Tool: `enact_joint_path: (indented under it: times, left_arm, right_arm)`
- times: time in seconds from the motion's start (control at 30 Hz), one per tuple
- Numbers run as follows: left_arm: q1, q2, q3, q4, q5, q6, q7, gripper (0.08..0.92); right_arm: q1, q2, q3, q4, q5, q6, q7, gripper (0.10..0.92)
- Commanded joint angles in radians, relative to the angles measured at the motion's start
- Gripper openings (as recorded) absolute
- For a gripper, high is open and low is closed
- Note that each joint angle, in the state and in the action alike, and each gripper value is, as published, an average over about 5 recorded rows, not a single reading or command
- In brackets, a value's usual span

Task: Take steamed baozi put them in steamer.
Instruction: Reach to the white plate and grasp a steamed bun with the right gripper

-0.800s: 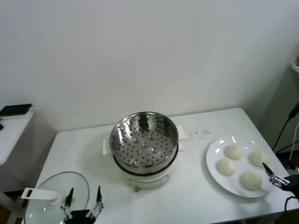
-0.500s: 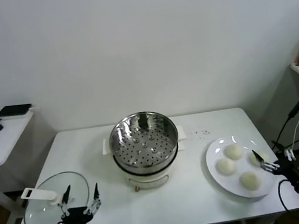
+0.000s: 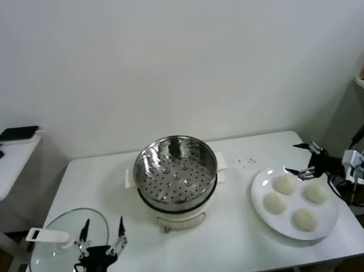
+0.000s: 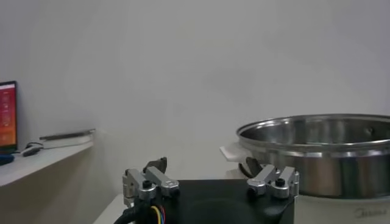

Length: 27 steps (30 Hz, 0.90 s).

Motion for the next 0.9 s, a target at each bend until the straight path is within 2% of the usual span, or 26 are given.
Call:
enact_joint_path:
  times: [0.03,0.2,0.4,0.9]
  left_arm:
    - [-0.004,0.006,0.018,0.001,0.002,0.003,0.000,0.823]
    - [-0.003,0.008,0.021,0.005,-0.001,0.006,0.001,0.823]
    - [-0.006,0.009,0.013,0.011,-0.010,0.010,0.001,0.823]
    - [-0.025,0.007,0.009,0.019,-0.017,0.025,-0.002,0.823]
  right_arm:
    - [0.575,-0.066,-0.575,-0.209,-0.128,0.009,-0.287,0.823]
    - [0.792,0.034,-0.838,-0.313,-0.155,0.058,-0.315,0.823]
    - [0.891,0.150,-1.009,-0.429,-0.158,0.087,-0.338,0.823]
    - [0.831,0.312,-1.076,-0.563,-0.187,0.120,-0.314,0.823]
